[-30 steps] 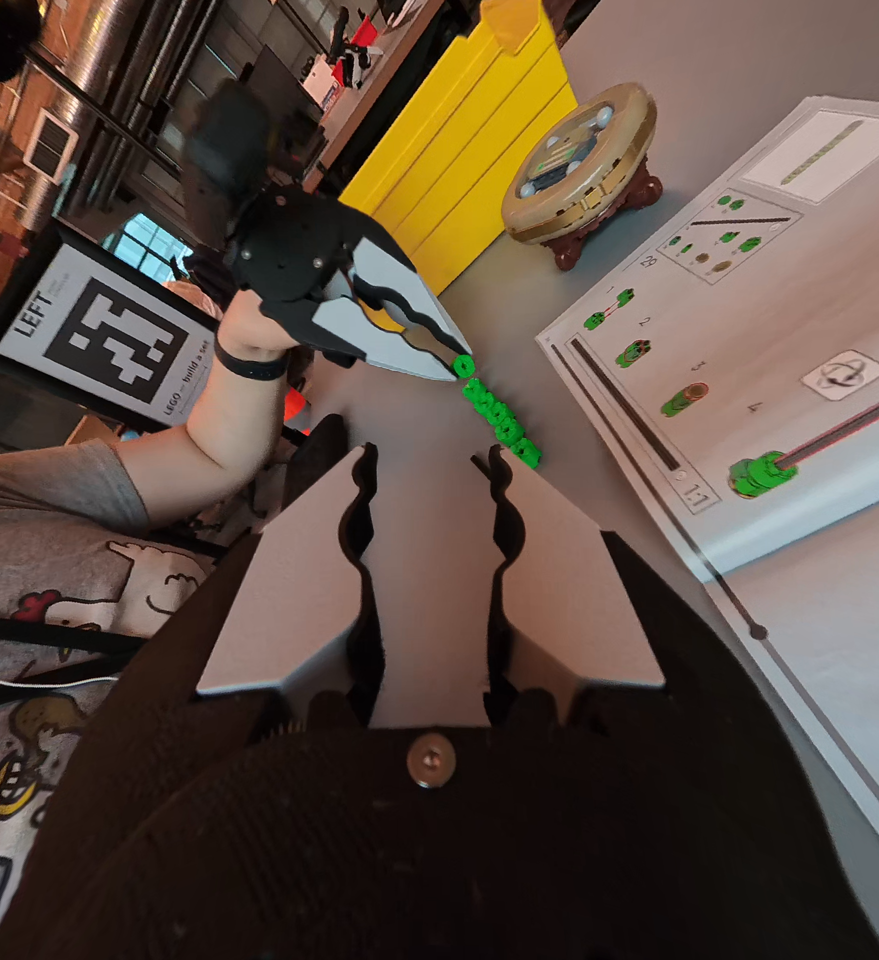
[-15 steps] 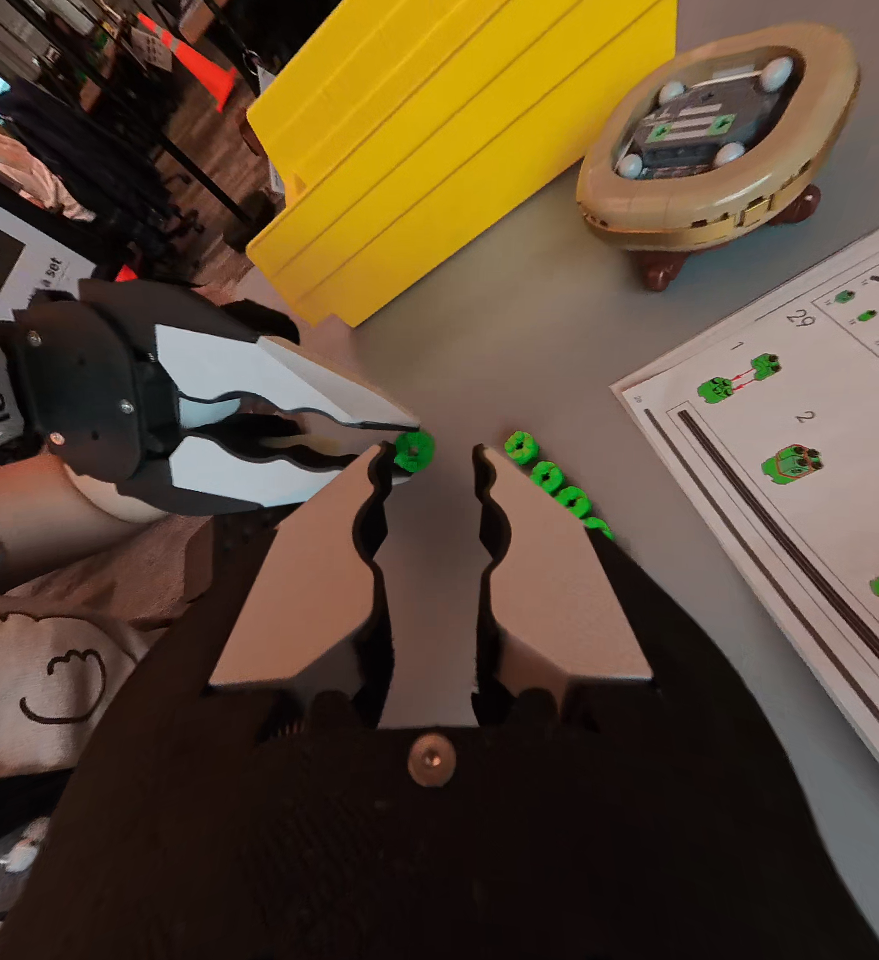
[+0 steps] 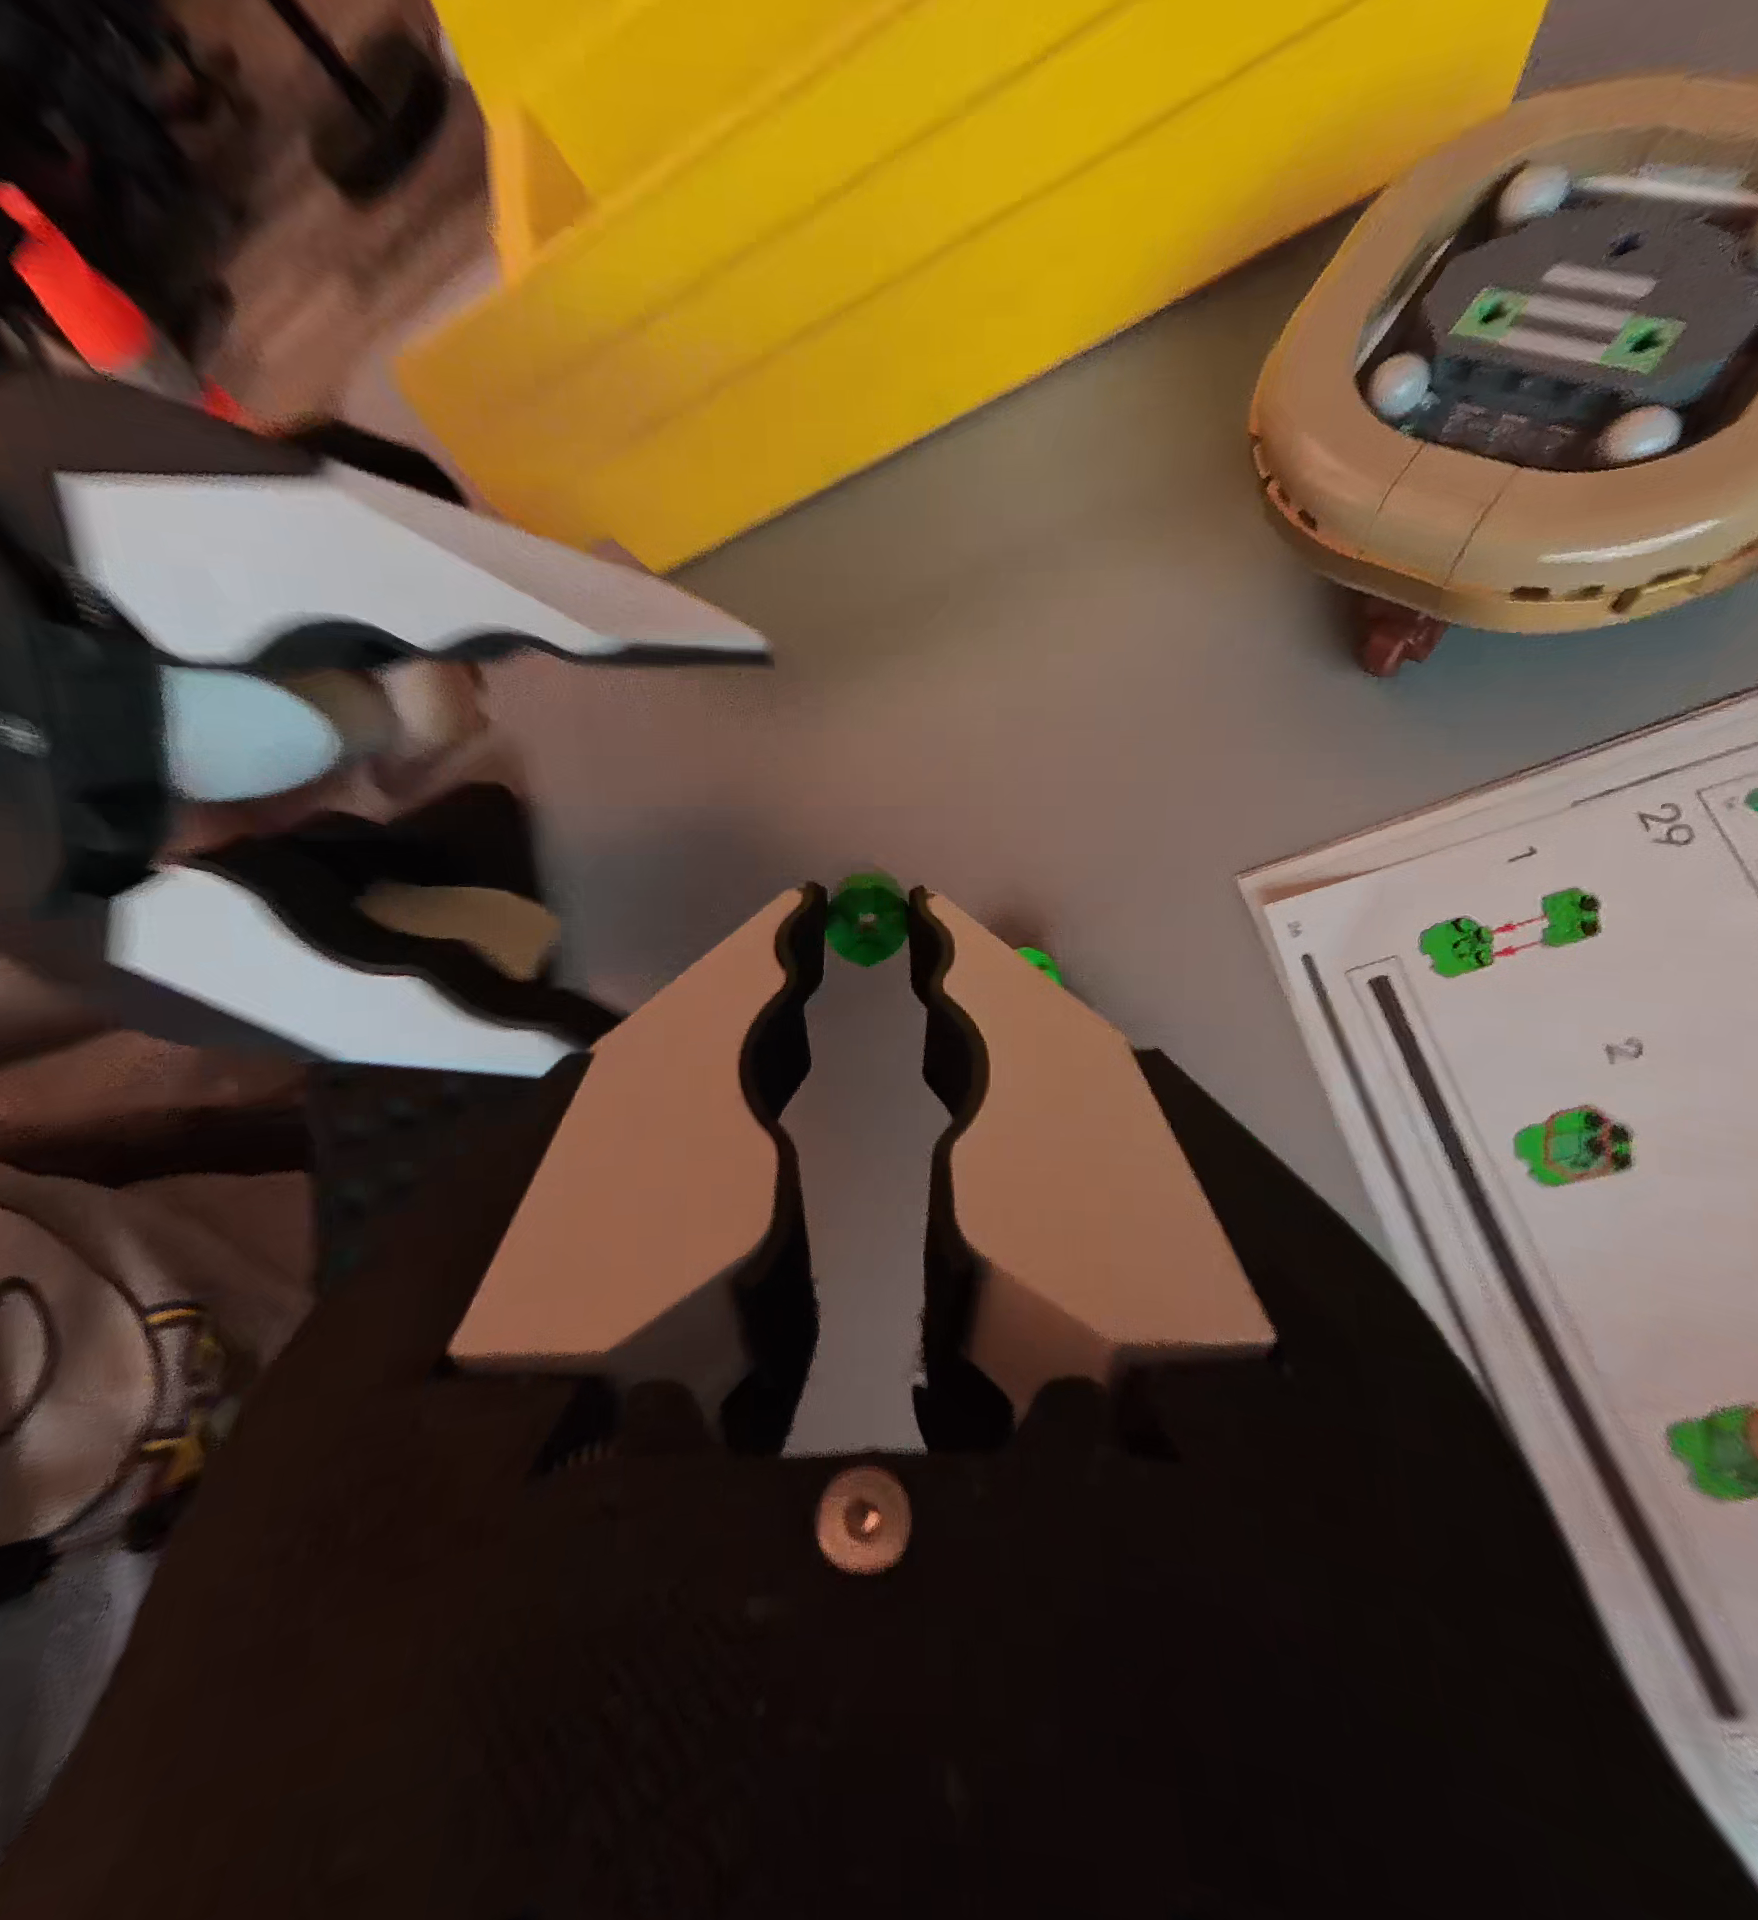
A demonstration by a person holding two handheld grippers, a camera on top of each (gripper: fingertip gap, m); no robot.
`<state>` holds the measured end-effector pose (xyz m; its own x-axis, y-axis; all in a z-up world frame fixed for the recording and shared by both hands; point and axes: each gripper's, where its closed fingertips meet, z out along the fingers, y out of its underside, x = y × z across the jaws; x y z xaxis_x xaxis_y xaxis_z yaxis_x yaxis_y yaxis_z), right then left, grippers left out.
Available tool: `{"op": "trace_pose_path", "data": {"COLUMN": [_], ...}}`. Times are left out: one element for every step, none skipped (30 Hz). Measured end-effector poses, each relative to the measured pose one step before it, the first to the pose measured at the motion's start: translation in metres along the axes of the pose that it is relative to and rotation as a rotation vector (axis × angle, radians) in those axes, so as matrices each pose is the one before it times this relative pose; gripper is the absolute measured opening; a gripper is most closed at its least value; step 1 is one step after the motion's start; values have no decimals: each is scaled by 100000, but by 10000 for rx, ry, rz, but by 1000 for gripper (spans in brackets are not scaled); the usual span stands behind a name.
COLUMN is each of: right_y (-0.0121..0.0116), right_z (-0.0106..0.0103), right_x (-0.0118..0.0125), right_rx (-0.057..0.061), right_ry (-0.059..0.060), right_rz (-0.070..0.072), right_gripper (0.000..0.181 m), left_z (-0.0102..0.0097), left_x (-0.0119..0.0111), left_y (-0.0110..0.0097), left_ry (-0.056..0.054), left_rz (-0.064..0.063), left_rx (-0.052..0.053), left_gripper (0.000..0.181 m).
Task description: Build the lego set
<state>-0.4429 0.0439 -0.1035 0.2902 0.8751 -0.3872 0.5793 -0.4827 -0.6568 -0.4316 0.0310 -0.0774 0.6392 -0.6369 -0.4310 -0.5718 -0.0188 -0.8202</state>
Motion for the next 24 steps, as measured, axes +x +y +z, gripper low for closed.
{"op": "trace_pose_path", "data": {"right_y": [388, 439, 568, 572, 416, 178, -6, -124, -150, -61, -12, -10, -43, -83, -155, -275, -383, -543, -556, -657, -839, -859, -729, -470], "right_z": [926, 952, 890, 733, 587, 446, 316, 219, 156, 146, 105, 81, 46, -17, -118, -247, -432, -653, -871, -1140, -1440, -1661, -1738, -1755], "right_x": [562, 429, 471, 496, 360, 96, -22, -46, -136, -38, 82, 108, -18, -47, -99, -169, 43, 367, 265, 113, 7, -57, -30, 236], "right_rx": [-646, -642, -683, -667, -515, -323, -195, -105, -77, -125, -138, -107, -50, 20, 131, 262, 420, 604, 685, 809, 1018, 1102, 1008, 797], "right_ry": [252, 241, 335, 420, 392, 245, 131, 72, -22, -9, 55, 75, -9, -39, -85, -142, -22, 150, 53, -20, 23, 72, 127, 292], "right_rz": [-377, -508, -485, -452, -441, -347, -203, -117, -91, -51, -39, -38, -40, -24, 0, 6, 61, 153, 151, 94, 9, -57, -113, -131], "right_gripper": [14, 15, 15, 15, 15, 15, 15, 15, 15, 15, 15, 15, 15, 16, 19, 22, 22, 22, 22, 23, 23, 23, 23, 24], "left_z": [-584, -715, -838, -903, -882, -843, -759, -666, -566, -465, -370, -279, -212, -186, -192, -268, -374, -492, -597, -693, -802, -848, -779, -596], "left_x": [-112, -69, -156, -164, -163, -183, -199, -191, -173, -111, -74, -113, -187, -234, -315, -364, -483, -634, -655, -773, -1247, -1793, -2176, -2375], "left_y": [20, -103, -176, -240, -199, -105, -28, 53, 77, 55, 35, 59, 57, 44, -13, -112, -273, -416, -443, -306, -134, 5, 50, 192], "left_ry": [160, 130, 19, -25, -38, -51, -49, -41, -29, 10, 29, -5, -46, -71, -102, -100, -141, -202, -162, -167, -343, -518, -567, -513], "left_rz": [-452, -390, -322, -242, -170, -119, -83, -64, -64, -76, -83, -68, -42, -20, -22, -53, -104, -172, -213, -145, 32, 172, 157, 42], "left_rx": [137, 188, 208, 213, 155, 85, 23, -31, -42, -14, 2, -3, -2, 10, 31, 77, 175, 305, 350, 261, 114, -33, -133, -263], "left_gripper": [71, 75, 75, 75, 75, 75, 75, 75, 76, 76, 75, 75, 75, 75, 76, 77, 77, 77, 77, 77, 76, 75, 75, 74]}}
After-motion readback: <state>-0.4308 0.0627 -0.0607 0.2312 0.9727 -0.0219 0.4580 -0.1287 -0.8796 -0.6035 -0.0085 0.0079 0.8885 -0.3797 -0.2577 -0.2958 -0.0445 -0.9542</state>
